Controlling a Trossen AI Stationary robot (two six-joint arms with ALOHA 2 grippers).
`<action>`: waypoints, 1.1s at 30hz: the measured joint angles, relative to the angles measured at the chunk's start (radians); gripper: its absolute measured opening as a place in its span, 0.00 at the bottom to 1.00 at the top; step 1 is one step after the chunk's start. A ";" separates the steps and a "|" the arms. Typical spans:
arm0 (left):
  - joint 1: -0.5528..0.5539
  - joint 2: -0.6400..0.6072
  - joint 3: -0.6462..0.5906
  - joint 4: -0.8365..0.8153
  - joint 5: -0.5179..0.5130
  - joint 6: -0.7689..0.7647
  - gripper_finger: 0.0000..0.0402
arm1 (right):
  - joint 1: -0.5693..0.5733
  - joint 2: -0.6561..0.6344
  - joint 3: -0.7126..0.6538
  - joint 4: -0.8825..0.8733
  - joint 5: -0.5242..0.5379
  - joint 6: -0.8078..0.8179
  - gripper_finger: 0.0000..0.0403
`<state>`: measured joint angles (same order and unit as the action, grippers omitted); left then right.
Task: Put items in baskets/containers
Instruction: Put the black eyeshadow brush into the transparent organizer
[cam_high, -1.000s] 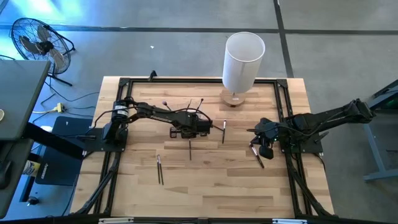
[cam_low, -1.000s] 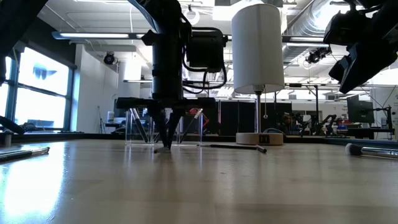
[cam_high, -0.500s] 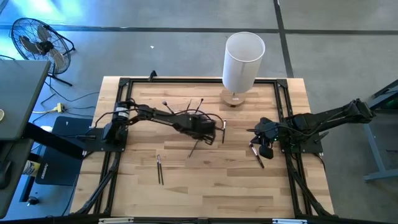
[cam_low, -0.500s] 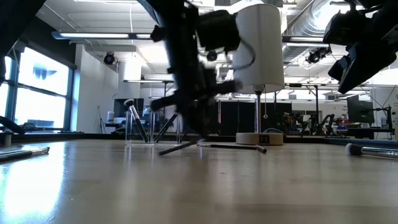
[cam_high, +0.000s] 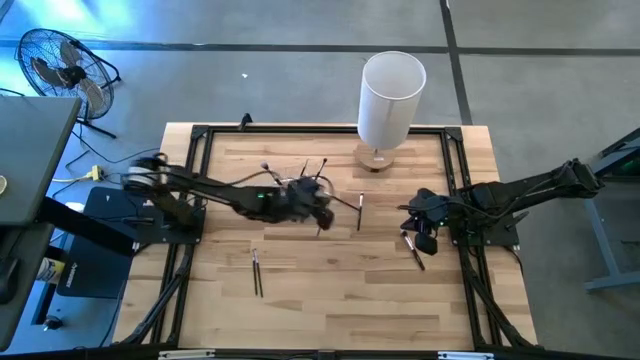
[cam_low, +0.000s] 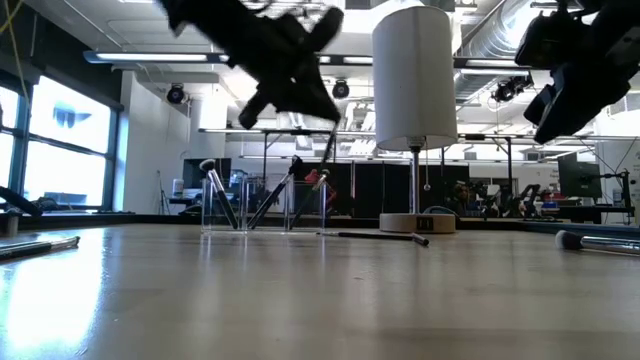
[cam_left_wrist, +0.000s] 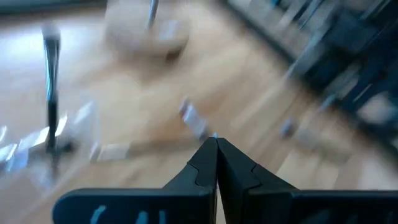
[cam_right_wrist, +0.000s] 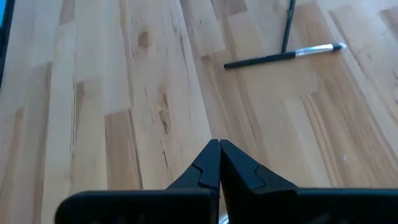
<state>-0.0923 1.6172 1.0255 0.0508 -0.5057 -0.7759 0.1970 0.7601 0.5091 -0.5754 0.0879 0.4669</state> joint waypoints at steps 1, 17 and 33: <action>0.001 -0.031 -0.063 0.111 -0.015 0.019 0.00 | 0.000 0.000 0.000 0.006 0.002 0.000 0.00; 0.082 -0.203 -0.740 1.427 -0.024 0.649 0.00 | -0.015 0.085 0.000 0.342 0.194 0.033 0.00; 0.446 -0.361 -0.892 1.379 0.378 0.638 0.00 | -0.122 0.358 -0.001 0.695 0.145 0.162 0.00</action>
<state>0.3539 1.2559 0.1334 1.4296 -0.1282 -0.1379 0.0749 1.1183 0.5083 0.1200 0.2325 0.6289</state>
